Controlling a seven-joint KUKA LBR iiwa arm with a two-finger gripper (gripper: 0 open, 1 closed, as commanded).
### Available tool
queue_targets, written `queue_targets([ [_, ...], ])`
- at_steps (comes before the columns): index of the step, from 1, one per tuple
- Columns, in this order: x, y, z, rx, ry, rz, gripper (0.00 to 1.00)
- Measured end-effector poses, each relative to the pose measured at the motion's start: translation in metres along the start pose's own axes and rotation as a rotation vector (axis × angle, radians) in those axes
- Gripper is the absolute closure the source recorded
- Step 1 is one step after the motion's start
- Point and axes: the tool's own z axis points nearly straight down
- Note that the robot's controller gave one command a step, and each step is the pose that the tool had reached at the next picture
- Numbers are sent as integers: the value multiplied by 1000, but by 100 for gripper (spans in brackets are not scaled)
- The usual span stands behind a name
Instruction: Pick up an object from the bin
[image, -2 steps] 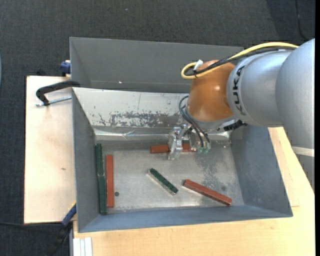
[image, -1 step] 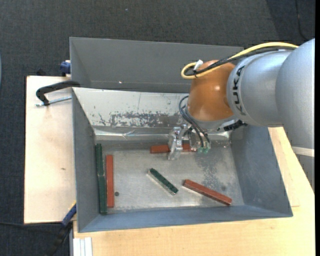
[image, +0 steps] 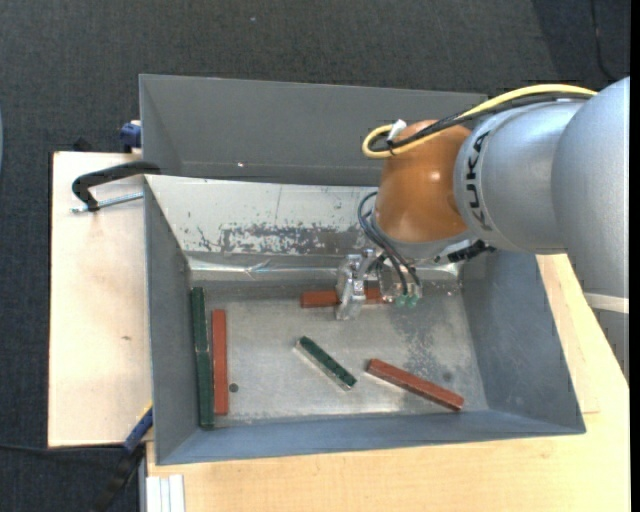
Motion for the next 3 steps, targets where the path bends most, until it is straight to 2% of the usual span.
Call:
queue_targets([
  [1,21,-11,-33,1,7,6,100],
  [2,23,-7,-62,2,22,3,100],
  [3,105,18,-3,1,23,44,0],
])
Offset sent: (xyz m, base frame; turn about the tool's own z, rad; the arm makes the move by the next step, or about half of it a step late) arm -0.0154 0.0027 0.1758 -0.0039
